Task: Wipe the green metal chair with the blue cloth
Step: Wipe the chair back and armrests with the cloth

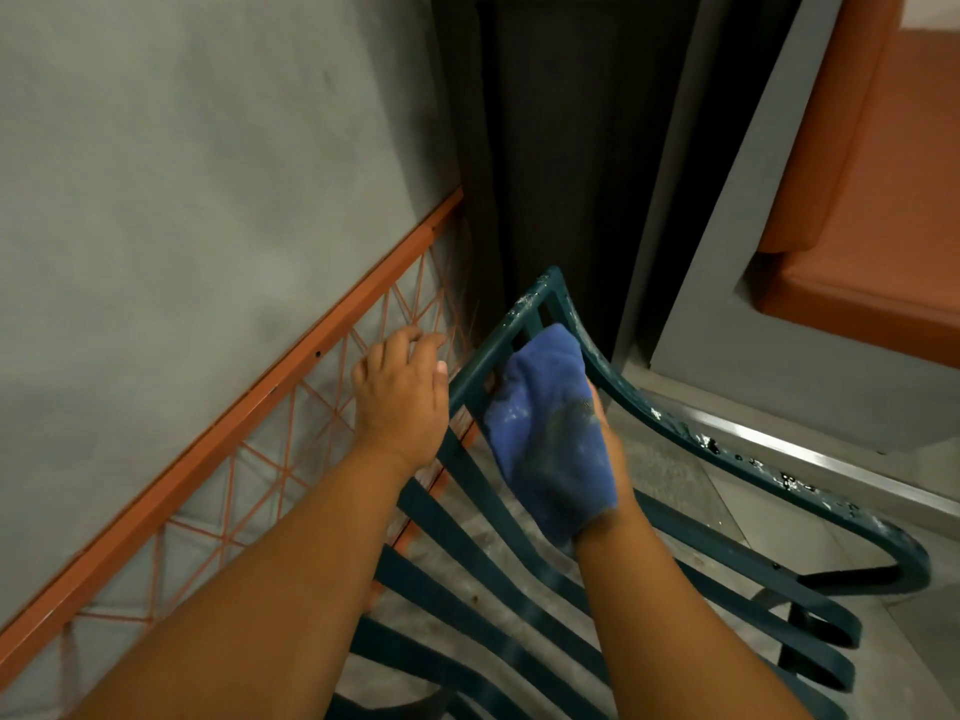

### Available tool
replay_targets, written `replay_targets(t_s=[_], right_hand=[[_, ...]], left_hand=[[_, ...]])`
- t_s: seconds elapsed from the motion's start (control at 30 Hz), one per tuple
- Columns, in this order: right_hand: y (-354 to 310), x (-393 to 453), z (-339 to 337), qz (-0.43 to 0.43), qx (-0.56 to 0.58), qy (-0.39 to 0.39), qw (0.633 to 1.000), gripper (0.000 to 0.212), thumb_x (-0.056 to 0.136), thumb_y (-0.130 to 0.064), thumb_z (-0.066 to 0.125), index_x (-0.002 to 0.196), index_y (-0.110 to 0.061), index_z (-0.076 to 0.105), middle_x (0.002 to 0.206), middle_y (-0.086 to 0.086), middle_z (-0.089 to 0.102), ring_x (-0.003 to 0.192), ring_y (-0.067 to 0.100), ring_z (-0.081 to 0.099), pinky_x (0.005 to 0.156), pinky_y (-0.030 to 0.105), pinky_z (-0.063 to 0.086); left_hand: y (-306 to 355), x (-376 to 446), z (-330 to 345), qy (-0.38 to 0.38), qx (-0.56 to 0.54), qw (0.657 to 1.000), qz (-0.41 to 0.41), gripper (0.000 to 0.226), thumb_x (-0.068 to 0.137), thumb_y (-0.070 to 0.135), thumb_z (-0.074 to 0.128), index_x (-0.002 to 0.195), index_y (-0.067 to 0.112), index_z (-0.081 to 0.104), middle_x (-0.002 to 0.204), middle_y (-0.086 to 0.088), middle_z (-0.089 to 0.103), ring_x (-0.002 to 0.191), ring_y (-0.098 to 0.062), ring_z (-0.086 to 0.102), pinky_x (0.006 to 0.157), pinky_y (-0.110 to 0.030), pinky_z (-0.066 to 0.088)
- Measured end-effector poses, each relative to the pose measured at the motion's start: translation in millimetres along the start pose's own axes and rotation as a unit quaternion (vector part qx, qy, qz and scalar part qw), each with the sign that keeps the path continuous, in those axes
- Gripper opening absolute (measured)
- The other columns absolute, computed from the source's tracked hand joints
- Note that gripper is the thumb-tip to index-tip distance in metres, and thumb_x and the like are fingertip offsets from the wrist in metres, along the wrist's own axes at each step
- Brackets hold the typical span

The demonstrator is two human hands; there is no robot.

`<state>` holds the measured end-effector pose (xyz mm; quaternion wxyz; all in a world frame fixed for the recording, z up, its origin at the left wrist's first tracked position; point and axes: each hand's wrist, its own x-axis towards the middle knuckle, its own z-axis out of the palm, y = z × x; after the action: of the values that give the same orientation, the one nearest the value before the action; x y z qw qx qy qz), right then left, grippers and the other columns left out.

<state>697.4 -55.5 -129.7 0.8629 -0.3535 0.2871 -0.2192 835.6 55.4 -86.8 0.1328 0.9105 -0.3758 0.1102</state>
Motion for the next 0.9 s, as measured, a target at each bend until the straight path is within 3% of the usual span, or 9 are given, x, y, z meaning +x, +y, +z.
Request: replay_targets(t_s=[0.1,0.2,0.27,0.33,0.37,0.57,0.7,0.83,0.9], right_hand=[[-23,15,15,-0.127,-0.090,0.007,0.988,0.036,0.091,-0.047,0.056,0.125,-0.036,0.055,0.123,0.005,0.062,0.112,0.023,0.061,0.097,0.047,0.048],[-21,28,36,-0.202,-0.241,0.026,0.949,0.031,0.100,-0.025,0.045,0.128,-0.036,0.054,0.127,-0.008,0.056,0.112,0.004,0.055,0.098,0.028,0.047],[-11,34,49,-0.231,-0.433,0.007,0.871,0.035,0.100,-0.021,0.044,0.132,-0.032,0.052,0.139,-0.005,0.048,0.125,0.009,0.044,0.106,0.030,0.038],[2,47,50,-0.284,-0.597,-0.021,0.750,0.038,0.100,-0.023,0.042,0.137,-0.027,0.049,0.153,-0.003,0.031,0.145,0.023,0.013,0.117,0.036,0.015],[7,52,49,-0.288,-0.630,-0.030,0.721,0.039,0.101,-0.026,0.038,0.138,-0.026,0.047,0.156,-0.003,0.025,0.146,0.023,0.002,0.119,0.038,0.009],[-10,73,55,-0.231,-0.685,-0.006,0.691,0.042,0.102,-0.035,0.026,0.142,-0.028,0.040,0.159,-0.005,0.014,0.146,0.018,-0.011,0.118,0.048,0.002],[9,65,54,-0.304,-0.653,-0.027,0.693,0.054,0.098,-0.040,0.019,0.136,-0.018,0.049,0.155,0.005,0.028,0.147,0.025,-0.005,0.120,0.044,0.002],[2,65,32,-0.340,-0.649,-0.075,0.676,0.051,0.097,-0.043,0.029,0.136,-0.018,0.049,0.152,0.003,0.034,0.146,0.019,0.001,0.119,0.042,0.013],[-6,75,37,-0.321,-0.654,-0.056,0.683,0.046,0.099,-0.038,0.037,0.137,-0.015,0.049,0.153,0.006,0.032,0.147,0.022,0.001,0.119,0.042,0.010]], left_hand=[[1,2,4,-0.012,0.022,1.000,0.001,0.043,0.094,0.030,0.028,0.125,0.016,0.055,0.125,-0.006,0.051,0.115,-0.027,0.044,0.094,-0.044,0.036],[5,0,2,-0.010,0.050,0.999,-0.001,0.046,0.090,0.029,0.026,0.122,0.014,0.057,0.121,-0.008,0.055,0.110,-0.028,0.049,0.089,-0.045,0.040],[6,1,2,-0.003,0.062,0.998,-0.005,0.045,0.088,0.028,0.029,0.120,0.013,0.058,0.119,-0.009,0.058,0.106,-0.029,0.052,0.086,-0.044,0.041],[7,1,1,0.003,0.063,0.998,-0.012,0.044,0.089,0.027,0.030,0.119,0.012,0.059,0.118,-0.010,0.059,0.105,-0.029,0.054,0.085,-0.045,0.043],[7,1,1,0.003,0.066,0.998,-0.013,0.044,0.089,0.026,0.029,0.118,0.011,0.059,0.117,-0.010,0.060,0.104,-0.030,0.054,0.084,-0.045,0.043],[8,0,3,-0.016,0.095,0.995,-0.011,0.045,0.091,0.027,0.028,0.121,0.012,0.058,0.118,-0.010,0.059,0.106,-0.029,0.054,0.087,-0.046,0.044],[8,0,3,-0.029,0.111,0.993,-0.010,0.049,0.090,0.029,0.026,0.124,0.014,0.057,0.121,-0.009,0.058,0.109,-0.028,0.052,0.090,-0.047,0.043],[8,0,3,-0.036,0.133,0.991,-0.001,0.049,0.088,0.030,0.026,0.126,0.014,0.055,0.122,-0.010,0.056,0.110,-0.028,0.051,0.091,-0.046,0.041],[8,1,4,-0.037,0.136,0.990,0.001,0.050,0.088,0.029,0.026,0.128,0.016,0.053,0.124,-0.008,0.054,0.112,-0.028,0.050,0.094,-0.046,0.039]])
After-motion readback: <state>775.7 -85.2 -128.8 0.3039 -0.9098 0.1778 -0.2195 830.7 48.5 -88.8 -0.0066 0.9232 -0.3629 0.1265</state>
